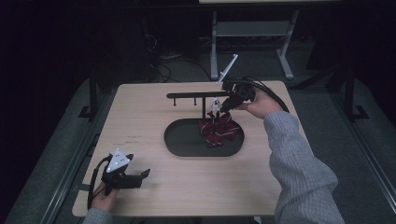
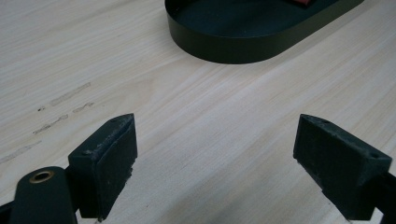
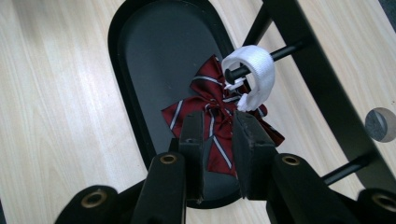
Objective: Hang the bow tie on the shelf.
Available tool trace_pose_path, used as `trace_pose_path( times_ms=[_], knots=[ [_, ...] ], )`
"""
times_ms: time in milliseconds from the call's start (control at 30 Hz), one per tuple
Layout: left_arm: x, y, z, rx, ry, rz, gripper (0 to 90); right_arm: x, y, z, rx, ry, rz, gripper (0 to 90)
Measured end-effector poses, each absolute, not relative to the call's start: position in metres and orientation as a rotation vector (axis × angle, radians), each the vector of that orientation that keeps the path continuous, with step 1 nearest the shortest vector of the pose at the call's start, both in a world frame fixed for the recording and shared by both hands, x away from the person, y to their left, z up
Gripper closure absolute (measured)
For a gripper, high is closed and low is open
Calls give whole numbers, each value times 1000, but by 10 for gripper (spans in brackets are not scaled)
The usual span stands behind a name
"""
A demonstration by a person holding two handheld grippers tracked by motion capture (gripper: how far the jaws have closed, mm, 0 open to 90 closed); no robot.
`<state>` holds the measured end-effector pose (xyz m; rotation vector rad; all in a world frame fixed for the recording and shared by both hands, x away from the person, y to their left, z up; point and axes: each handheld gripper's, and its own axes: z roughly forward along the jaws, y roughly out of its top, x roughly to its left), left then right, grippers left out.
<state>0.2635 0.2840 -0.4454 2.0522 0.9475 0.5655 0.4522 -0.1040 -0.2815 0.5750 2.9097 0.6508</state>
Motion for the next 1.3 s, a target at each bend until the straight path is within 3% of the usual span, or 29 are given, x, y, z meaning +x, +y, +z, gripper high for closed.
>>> trace_pose_path(
  times_ms=[1300],
  knots=[
    [263,285,-445,2074,945,561,133,413,-126,-298,562,2890,738,620]
  ],
)
